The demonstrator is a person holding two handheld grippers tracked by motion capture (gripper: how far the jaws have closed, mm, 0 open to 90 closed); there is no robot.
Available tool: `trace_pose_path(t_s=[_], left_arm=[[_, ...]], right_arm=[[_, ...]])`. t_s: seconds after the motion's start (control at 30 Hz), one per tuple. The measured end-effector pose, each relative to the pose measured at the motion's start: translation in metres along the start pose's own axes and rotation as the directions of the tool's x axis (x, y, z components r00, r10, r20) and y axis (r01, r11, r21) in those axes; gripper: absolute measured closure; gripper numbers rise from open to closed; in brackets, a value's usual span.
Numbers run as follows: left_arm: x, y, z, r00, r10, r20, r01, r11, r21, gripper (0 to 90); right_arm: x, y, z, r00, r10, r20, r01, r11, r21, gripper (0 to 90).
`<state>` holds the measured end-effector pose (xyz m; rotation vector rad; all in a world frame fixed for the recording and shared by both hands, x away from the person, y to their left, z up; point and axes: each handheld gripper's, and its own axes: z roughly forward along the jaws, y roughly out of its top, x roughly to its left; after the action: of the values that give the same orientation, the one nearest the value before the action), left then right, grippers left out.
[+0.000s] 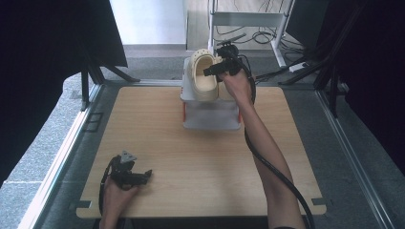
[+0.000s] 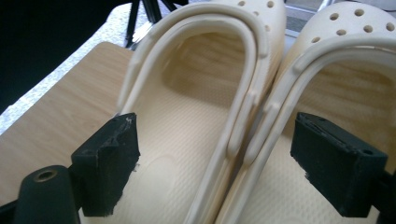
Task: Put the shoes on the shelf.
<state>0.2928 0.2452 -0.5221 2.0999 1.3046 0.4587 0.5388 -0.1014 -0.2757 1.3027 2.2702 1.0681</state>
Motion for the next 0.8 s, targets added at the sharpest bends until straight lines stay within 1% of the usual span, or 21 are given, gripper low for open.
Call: trace_pose_path(t_s=[0.03, 0.07, 0.13, 0.2, 0.3, 0.33, 0.37, 0.43, 0.47, 0.53, 0.6, 0.63, 0.67, 0.7, 0.8], left_arm=[[0.000, 0.000, 0.000, 1.0000, 0.000, 0.000, 0.000, 1.0000, 0.000, 2.2], [0.000, 0.000, 0.000, 1.0000, 0.000, 0.000, 0.000, 1.0000, 0.000, 2.2], [0.000, 0.000, 0.000, 1.0000, 0.000, 0.000, 0.000, 1.0000, 0.000, 2.2], [0.000, 0.000, 0.000, 1.0000, -0.001, -0.001, 0.001, 1.0000, -0.001, 2.2], [-0.001, 0.000, 0.000, 1.0000, -0.007, 0.002, 0.007, 1.0000, 0.003, 2.2], [-0.001, 0.000, 0.000, 1.0000, -0.007, 0.002, 0.007, 1.0000, 0.003, 2.2], [-0.001, 0.000, -0.001, 1.0000, -0.006, 0.001, 0.006, 1.0000, 0.005, 2.2], [-0.001, 0.000, -0.001, 1.0000, -0.006, 0.001, 0.006, 1.0000, 0.006, 2.2], [-0.001, 0.000, -0.001, 1.0000, -0.008, 0.001, 0.008, 1.0000, 0.005, 2.2], [-0.001, 0.000, -0.001, 1.0000, -0.009, 0.001, 0.009, 1.0000, 0.005, 2.3], [-0.001, 0.000, -0.001, 1.0000, -0.009, -0.001, 0.009, 0.9999, 0.005, 2.2], [-0.001, 0.000, -0.001, 1.0000, -0.010, -0.001, 0.010, 0.9999, 0.004, 2.2], [-0.001, 0.000, -0.001, 1.0000, -0.010, -0.001, 0.010, 0.9999, 0.004, 2.2], [-0.001, 0.000, -0.001, 1.0000, -0.009, -0.001, 0.009, 0.9999, 0.004, 2.2], [-0.002, 0.000, 0.000, 0.9999, -0.011, -0.005, 0.011, 0.9999, -0.001, 2.2]], right_arm=[[0.000, 0.000, 0.000, 1.0000, 0.000, 0.000, 0.000, 1.0000, 0.000, 14.2], [0.001, -0.002, -0.003, 0.9999, -0.012, -0.009, 0.012, 0.9999, -0.003, 14.1], [0.003, -0.006, -0.009, 0.9996, -0.020, -0.021, 0.020, 0.9998, -0.004, 14.0], [0.005, -0.013, -0.017, 0.9980, -0.051, -0.038, 0.051, 0.9987, -0.003, 14.0], [0.009, -0.019, -0.023, 0.9948, -0.090, -0.048, 0.090, 0.9959, -0.004, 13.1], [0.009, -0.019, -0.023, 0.9948, -0.090, -0.048, 0.090, 0.9959, -0.004, 13.1], [0.010, -0.022, -0.028, 0.9928, -0.108, -0.052, 0.107, 0.9942, -0.005, 13.1], [0.011, -0.024, -0.030, 0.9922, -0.111, -0.056, 0.111, 0.9938, -0.006, 13.2], [0.012, -0.028, -0.033, 0.9897, -0.119, -0.080, 0.120, 0.9928, 0.006, 13.3], [0.012, -0.030, -0.034, 0.9893, -0.119, -0.084, 0.121, 0.9926, 0.013, 13.3], [0.012, -0.034, -0.038, 0.9863, -0.135, -0.095, 0.138, 0.9902, 0.021, 13.7], [0.012, -0.039, -0.042, 0.9827, -0.150, -0.109, 0.155, 0.9873, 0.035, 14.0], [0.012, -0.039, -0.042, 0.9827, -0.150, -0.109, 0.155, 0.9873, 0.035, 14.0], [0.011, -0.041, -0.045, 0.9796, -0.164, -0.117, 0.169, 0.9847, 0.040, 14.0], [0.009, -0.047, -0.054, 0.9753, -0.171, -0.140, 0.176, 0.9842, 0.023, 13.1]])
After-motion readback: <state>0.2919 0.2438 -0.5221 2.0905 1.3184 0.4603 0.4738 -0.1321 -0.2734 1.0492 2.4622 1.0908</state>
